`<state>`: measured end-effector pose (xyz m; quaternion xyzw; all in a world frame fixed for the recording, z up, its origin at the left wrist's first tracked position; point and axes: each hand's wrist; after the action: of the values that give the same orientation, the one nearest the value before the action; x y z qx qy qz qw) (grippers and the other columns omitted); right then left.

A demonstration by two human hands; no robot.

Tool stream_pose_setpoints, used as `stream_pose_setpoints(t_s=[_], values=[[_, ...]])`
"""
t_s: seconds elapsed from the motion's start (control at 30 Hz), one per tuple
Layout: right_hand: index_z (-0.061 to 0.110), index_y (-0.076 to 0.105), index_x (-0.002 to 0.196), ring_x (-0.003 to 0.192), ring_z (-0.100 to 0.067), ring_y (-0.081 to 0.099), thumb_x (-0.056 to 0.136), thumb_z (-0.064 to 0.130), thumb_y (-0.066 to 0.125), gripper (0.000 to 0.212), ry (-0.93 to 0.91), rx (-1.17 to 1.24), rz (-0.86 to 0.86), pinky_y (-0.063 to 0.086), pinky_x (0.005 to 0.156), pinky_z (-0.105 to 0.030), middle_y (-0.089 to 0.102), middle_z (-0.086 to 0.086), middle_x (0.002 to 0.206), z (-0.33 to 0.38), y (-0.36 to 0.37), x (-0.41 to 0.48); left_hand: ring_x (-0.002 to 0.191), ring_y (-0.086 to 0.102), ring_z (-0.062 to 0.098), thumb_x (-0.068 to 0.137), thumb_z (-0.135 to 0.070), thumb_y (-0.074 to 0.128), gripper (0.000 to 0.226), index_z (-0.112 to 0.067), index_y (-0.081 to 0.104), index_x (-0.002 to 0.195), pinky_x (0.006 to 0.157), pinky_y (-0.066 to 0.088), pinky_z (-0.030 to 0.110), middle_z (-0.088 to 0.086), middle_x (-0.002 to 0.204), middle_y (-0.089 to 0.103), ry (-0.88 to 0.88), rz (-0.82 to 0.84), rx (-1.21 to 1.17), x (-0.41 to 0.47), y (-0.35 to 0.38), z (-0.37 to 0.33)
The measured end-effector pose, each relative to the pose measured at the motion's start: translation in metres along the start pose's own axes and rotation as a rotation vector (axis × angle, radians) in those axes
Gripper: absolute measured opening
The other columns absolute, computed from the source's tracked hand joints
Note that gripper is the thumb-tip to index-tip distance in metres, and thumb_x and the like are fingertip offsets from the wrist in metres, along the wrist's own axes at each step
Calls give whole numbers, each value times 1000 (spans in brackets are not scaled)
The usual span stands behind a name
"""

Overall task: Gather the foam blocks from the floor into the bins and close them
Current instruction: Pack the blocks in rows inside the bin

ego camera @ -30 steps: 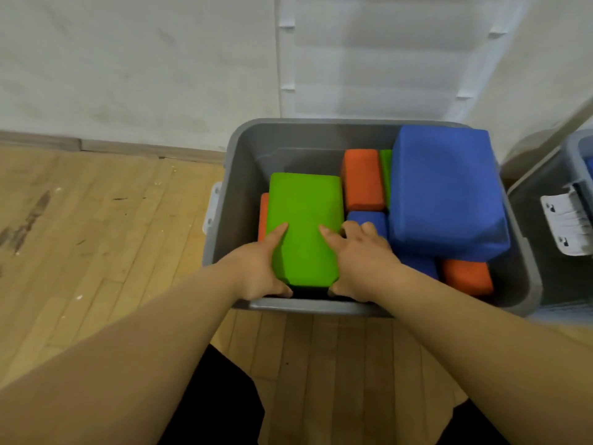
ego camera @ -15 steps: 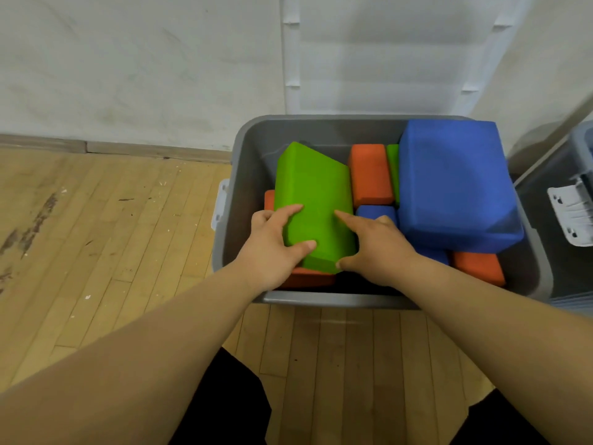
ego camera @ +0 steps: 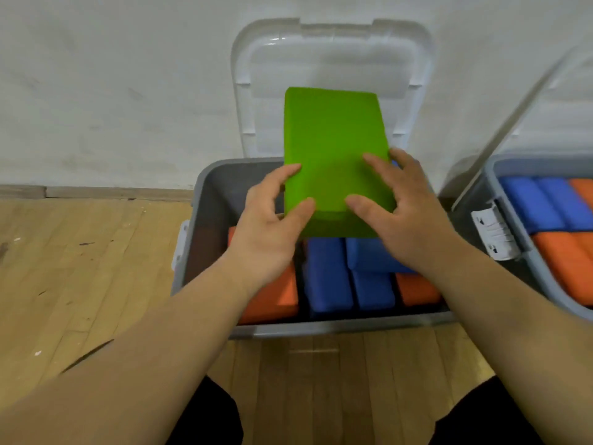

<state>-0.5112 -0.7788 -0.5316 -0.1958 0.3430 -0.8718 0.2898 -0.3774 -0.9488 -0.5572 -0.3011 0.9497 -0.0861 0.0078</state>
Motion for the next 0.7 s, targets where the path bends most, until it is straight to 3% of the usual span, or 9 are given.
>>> stream_pose_setpoints(t_s=[0.1, 0.13, 0.17, 0.23, 0.3, 0.4, 0.47, 0.57, 0.7], values=[[30, 49, 150, 148, -22, 30, 94, 58, 62, 64, 102, -155, -164, 26, 121, -34, 27, -4, 163, -28, -22, -6, 105, 59, -12, 100, -19, 65, 51, -29, 48, 147, 95, 51, 14, 2, 142, 41, 44, 117, 96, 6, 50, -3], [28, 50, 150, 148, -26, 33, 95, 56, 61, 63, 147, -217, -189, 27, 121, -38, 29, -8, 162, -37, -28, -9, 101, 60, -11, 103, -16, 60, 51, -25, 44, 151, 91, 48, 7, 2, 143, 42, 50, 189, 169, 7, 62, -4], [27, 49, 151, 146, -31, 35, 95, 57, 59, 64, 199, -279, -175, 28, 121, -40, 30, -11, 162, -47, -32, -11, 103, 62, -3, 104, -18, 58, 52, -25, 42, 153, 95, 47, 11, 1, 146, 45, 51, 271, 226, 7, 70, -3], [30, 42, 154, 146, -37, 35, 96, 60, 54, 66, 300, -340, -58, 29, 120, -44, 25, -11, 165, -59, -37, -16, 131, 54, 11, 104, -24, 58, 56, -32, 38, 156, 116, 39, 28, -3, 155, 46, 75, 399, 340, 6, 76, 3], [32, 36, 157, 148, -38, 32, 97, 63, 50, 69, 334, -343, -5, 28, 120, -46, 21, -9, 167, -61, -40, -20, 136, 44, 2, 101, -29, 63, 64, -35, 33, 158, 116, 29, 16, -14, 156, 40, 125, 443, 465, 4, 73, 5], [29, 39, 156, 149, -36, 29, 96, 61, 54, 69, 224, -410, -132, 26, 121, -46, 26, -11, 166, -44, -40, -23, 128, 36, -11, 97, -36, 69, 72, -32, 33, 158, 101, 17, -5, -21, 143, 39, 197, 375, 565, 1, 55, 1], [22, 49, 150, 146, -33, 34, 96, 52, 61, 62, 62, -348, -217, 28, 120, -44, 36, -13, 160, -23, -33, -23, 136, 37, -1, 93, -49, 65, 76, -26, 34, 159, 110, 18, 3, -14, 146, 42, 247, 307, 607, 1, 31, 3], [13, 65, 132, 133, -29, 51, 92, 38, 62, 47, -234, -189, -244, 40, 112, -39, 56, -12, 141, 8, -1, -21, 147, 34, 19, 89, -60, 53, 81, -24, 34, 159, 123, 24, 34, 4, 157, 41, 184, 135, 745, -9, -14, 21], [13, 69, 121, 110, -14, 59, 89, 24, 64, 34, -290, 52, -64, 45, 99, -25, 65, -3, 121, 33, 56, -21, 152, 25, 31, 93, -53, 62, 76, -30, 32, 159, 124, 26, 49, 13, 163, 26, -110, -56, 884, -42, -69, 56]])
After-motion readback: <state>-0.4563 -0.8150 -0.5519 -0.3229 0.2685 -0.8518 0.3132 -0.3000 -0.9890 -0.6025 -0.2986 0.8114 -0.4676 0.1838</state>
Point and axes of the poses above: each hand's wrist, its own x-axis towards the middle knuckle, its own y-axis out of the palm, z = x × y
